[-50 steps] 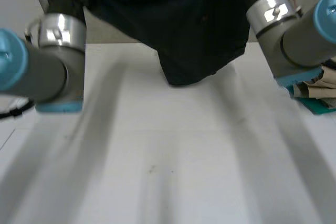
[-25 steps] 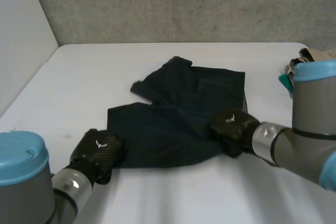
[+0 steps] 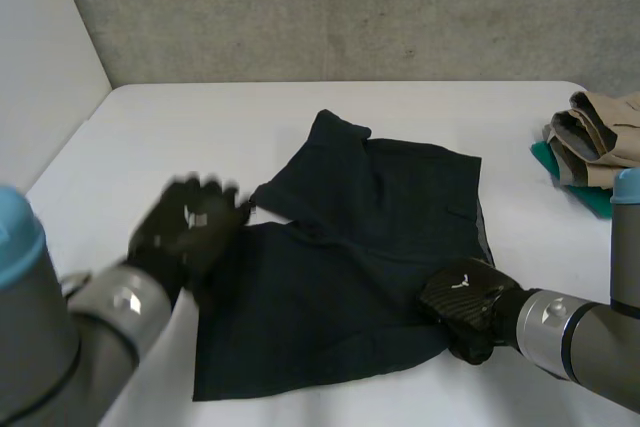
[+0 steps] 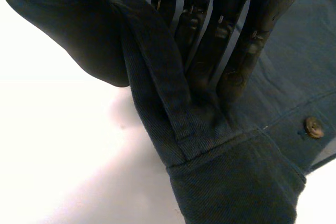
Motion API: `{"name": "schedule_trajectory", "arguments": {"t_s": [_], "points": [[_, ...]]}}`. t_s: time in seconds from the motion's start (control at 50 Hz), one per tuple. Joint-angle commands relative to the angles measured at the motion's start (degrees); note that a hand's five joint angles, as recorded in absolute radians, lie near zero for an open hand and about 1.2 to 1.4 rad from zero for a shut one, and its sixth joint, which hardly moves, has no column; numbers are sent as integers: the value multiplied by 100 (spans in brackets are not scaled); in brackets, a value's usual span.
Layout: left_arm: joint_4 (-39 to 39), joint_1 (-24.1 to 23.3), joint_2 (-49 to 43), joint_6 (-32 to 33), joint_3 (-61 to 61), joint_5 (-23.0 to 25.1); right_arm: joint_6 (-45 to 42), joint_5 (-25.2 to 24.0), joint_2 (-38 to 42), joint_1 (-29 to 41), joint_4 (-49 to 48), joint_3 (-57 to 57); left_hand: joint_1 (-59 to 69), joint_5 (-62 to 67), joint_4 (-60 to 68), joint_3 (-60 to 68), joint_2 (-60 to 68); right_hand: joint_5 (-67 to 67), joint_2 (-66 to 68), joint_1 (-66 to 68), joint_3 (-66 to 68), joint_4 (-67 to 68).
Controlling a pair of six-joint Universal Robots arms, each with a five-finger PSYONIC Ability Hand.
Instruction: Fold the laundry.
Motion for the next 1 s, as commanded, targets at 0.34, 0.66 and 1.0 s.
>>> {"name": "schedule_trajectory", "arguments": {"t_s": [0.34, 0.66, 1.0], "points": [[1152, 814, -4504, 5, 3908, 1934, 51, -41, 19, -26, -89, 90, 2512, 2565, 2525, 2496, 2496, 1292, 1284, 2302, 1197, 1198], [1196, 823, -5269, 49, 4445, 1987, 95, -32, 19, -70, -248, 90, 5252, 5305, 5266, 5236, 5236, 1292, 1284, 2302, 1197, 1198], [1204, 560, -4312, 1446, 3488, -306, 472, -24, 10, -70, -494, 107, 6514, 6567, 6527, 6498, 6498, 1292, 1284, 2302, 1197, 1198]]}}
